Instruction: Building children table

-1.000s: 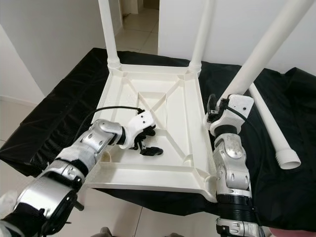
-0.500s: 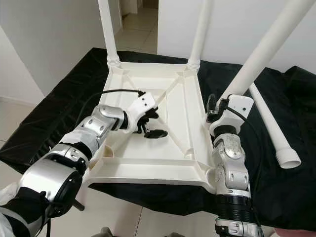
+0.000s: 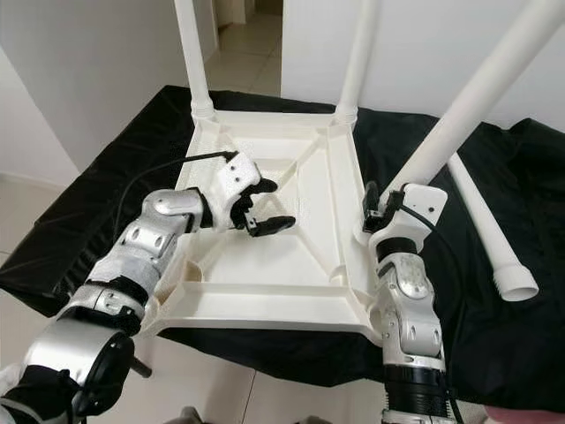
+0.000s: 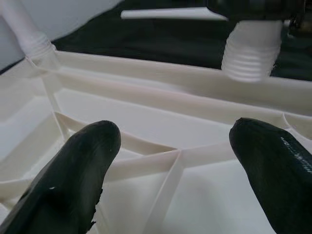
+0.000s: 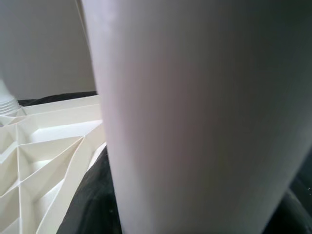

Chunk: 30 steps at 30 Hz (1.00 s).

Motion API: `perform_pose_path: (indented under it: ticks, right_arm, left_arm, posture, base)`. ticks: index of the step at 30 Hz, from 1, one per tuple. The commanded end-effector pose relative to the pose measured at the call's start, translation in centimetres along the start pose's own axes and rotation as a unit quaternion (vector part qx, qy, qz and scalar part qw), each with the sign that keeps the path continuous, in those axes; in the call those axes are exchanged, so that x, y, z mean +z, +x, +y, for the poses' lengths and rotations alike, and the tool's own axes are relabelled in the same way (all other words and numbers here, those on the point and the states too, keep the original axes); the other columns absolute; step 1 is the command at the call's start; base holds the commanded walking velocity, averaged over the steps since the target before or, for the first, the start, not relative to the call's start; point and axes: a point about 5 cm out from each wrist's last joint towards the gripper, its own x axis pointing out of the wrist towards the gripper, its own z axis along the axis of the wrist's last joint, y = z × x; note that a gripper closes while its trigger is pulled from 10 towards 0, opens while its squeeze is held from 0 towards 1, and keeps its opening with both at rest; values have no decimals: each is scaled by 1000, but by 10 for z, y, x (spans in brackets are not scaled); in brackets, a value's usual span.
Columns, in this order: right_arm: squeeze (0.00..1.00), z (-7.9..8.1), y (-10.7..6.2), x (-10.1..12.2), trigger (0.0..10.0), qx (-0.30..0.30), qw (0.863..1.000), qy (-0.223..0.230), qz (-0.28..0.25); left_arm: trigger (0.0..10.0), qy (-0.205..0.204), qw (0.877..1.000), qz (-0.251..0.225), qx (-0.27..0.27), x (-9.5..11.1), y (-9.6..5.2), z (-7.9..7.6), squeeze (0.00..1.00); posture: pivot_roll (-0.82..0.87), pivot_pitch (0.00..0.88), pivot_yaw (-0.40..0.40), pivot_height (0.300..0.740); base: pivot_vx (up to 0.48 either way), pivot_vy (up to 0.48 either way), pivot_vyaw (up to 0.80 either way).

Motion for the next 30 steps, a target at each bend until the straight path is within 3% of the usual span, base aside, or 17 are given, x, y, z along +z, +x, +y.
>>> perform_pose_path:
  ticks: [1, 6, 7, 8, 10, 11, 13, 21, 30]
  right_arm:
    - [0, -1, -3, 6, 10000, -4, 1000, 0, -19]
    - [0, -4, -4, 8, 10000, -12, 1000, -4, -25]
    - [0, -7, -3, 10, 10000, -16, 999, -4, -28]
    - [0, -7, -3, 10, 10000, -16, 999, -4, -28]
    - [0, -11, -2, 13, 10000, -21, 999, -8, -33]
    - [0, -11, -2, 13, 10000, -21, 999, -8, -33]
    - [0, -14, -1, 15, 10000, -23, 999, -12, -35]
    - [0, -16, 1, 17, 10000, -25, 999, -15, -36]
    - [0, -18, 3, 19, 10000, -28, 999, -19, -39]
  left_arm:
    - [10000, -20, 998, -13, 64, -2, -10, 1, 0]
    - [10000, -17, 999, -16, 24, -1, -15, -12, 0]
    - [10000, -13, 1000, -5, -2, -3, -17, -22, 0]
    - [10000, -13, 1000, -5, -2, -3, -17, -22, 0]
    - [10000, -4, 999, 7, -52, -7, -17, -43, 0]
    - [10000, -4, 999, 7, -52, -7, -17, -43, 0]
    - [10000, -4, 997, 21, -70, -9, -14, -58, 0]
    - [10000, -5, 994, 93, -63, -24, -8, -73, 0]
    - [10000, -28, 987, 157, -7, -37, -5, -66, 0]
  posture:
    - [-95, 0, 14, 740]
    - [-94, 0, 12, 740]
    - [-93, 0, 10, 740]
    - [-93, 0, 10, 740]
    - [-93, 0, 9, 740]
    - [-93, 0, 9, 740]
    - [-94, 0, 9, 740]
    - [-89, 0, 4, 740]
    - [-92, 0, 7, 740]
  base:
    - [0, 0, 0]
    - [0, 0, 0]
    - [0, 0, 0]
    - [0, 0, 0]
    - [0, 0, 0]
    - [0, 0, 0]
    - [0, 0, 0]
    - [0, 0, 0]
    - [0, 0, 0]
